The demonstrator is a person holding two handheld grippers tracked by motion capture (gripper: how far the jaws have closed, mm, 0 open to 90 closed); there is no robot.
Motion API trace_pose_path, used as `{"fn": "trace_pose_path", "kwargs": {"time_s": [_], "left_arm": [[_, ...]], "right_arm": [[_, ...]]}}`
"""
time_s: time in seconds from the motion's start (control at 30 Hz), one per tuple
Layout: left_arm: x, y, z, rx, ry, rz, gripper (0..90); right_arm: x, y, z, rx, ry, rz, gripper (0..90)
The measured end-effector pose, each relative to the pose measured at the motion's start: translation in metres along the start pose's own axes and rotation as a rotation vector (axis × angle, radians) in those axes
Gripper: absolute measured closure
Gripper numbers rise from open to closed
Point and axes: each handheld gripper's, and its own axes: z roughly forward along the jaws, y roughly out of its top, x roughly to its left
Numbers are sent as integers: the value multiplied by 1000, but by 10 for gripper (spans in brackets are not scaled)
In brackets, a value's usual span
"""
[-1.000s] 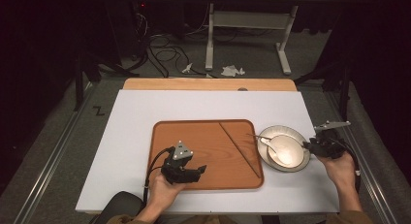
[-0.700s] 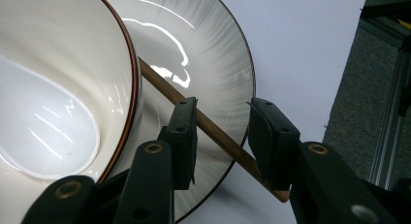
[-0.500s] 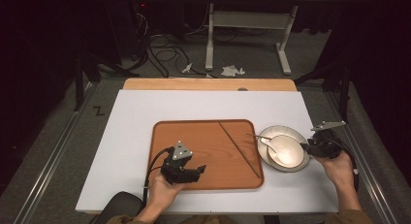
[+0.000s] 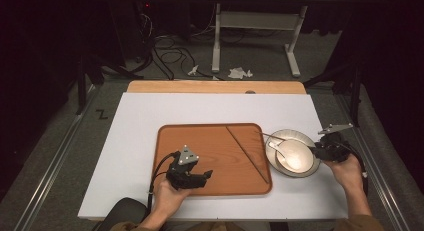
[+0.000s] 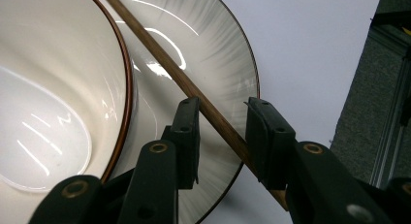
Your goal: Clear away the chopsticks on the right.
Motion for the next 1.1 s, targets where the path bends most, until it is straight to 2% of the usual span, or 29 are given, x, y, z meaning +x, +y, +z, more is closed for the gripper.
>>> {"fn": "trace_pose_path", "kwargs": {"time_s": [0.1, 0.37, 0.47, 0.6, 0.73, 1.0, 1.1], "left_arm": [[0, 0, 0, -2, 1, -1, 354], [0, 0, 0, 2, 0, 0, 354], [0, 0, -1, 2, 0, 3, 354], [1, 0, 0, -1, 2, -5, 354], [0, -1, 0, 3, 0, 0, 354], [1, -1, 0, 8, 0, 1, 354], [1, -1, 0, 8, 0, 2, 354]], "right_arm": [[-1, 0, 0, 3, 8, 6, 697], [-2, 1, 2, 5, -6, 3, 762], [-3, 1, 3, 16, 10, 1, 801], [-2, 1, 5, 25, 6, -4, 806], [-2, 1, 5, 21, -4, -10, 841], [-3, -1, 4, 7, 7, 14, 849], [-2, -3, -2, -11, 4, 20, 851]]}}
